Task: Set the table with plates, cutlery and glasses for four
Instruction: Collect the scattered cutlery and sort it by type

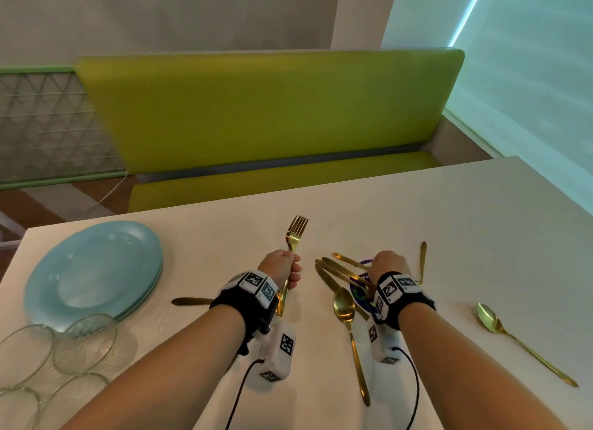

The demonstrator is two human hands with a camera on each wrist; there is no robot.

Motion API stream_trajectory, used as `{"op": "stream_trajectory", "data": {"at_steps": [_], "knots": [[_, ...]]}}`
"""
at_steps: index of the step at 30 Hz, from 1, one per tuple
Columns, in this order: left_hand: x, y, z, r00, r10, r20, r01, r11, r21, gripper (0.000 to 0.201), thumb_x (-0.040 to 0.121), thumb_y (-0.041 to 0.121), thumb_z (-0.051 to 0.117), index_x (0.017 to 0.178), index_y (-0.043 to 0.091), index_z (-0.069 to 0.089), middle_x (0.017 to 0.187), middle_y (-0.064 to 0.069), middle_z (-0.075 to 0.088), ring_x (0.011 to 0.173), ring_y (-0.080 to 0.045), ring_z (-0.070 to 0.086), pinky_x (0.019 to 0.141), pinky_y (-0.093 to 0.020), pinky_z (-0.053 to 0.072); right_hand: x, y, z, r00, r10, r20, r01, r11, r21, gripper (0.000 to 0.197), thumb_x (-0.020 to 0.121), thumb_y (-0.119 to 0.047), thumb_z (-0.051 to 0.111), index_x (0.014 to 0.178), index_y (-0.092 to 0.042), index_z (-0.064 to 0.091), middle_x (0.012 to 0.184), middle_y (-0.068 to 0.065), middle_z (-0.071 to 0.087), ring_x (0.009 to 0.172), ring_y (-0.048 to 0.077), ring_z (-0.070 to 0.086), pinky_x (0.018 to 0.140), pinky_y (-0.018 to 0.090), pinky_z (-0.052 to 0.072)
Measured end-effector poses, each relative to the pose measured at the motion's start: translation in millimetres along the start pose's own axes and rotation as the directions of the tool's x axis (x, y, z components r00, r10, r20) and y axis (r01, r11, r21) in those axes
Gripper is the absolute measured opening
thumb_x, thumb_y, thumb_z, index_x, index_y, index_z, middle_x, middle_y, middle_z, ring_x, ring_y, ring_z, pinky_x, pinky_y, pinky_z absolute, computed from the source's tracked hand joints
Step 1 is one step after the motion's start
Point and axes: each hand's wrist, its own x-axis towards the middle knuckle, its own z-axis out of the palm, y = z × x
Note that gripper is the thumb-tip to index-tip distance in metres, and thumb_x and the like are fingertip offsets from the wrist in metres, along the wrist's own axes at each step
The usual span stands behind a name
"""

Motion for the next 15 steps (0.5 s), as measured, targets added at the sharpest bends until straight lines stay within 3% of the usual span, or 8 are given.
{"op": "stream_trajectory", "data": {"at_steps": [7,15], "knots": [[4,1,-7,0.999,-0.040,-0.003,0.040,0.999,-0.022,0.024,0.101,0.014,0.033,0.083,0.010,0.048,0.070,-0.005,0.048,0.055,-0.015,0.046,0.051,-0.024,0.041,15,1,13,1.000,0.010,-0.021,-0.014,0.980,-0.200,0.023,0.093,-0.015,0.048,0.106,-0.008,0.065,0.110,0.009,0.066,0.104,0.025,0.062,0.082,0.030,0.050],[5,3,-13,1.000,-0.020,-0.001,0.020,0.997,0.071,0.012,0.099,0.009,0.036,0.099,0.005,0.047,0.074,-0.006,0.050,0.057,-0.015,0.048,0.052,-0.024,0.042,8,-5,12,0.988,-0.145,-0.051,0.124,0.949,-0.290,0.028,0.095,-0.013,0.042,0.116,-0.013,0.060,0.116,0.006,0.059,0.115,0.023,0.050,0.088,0.033,0.047]]}}
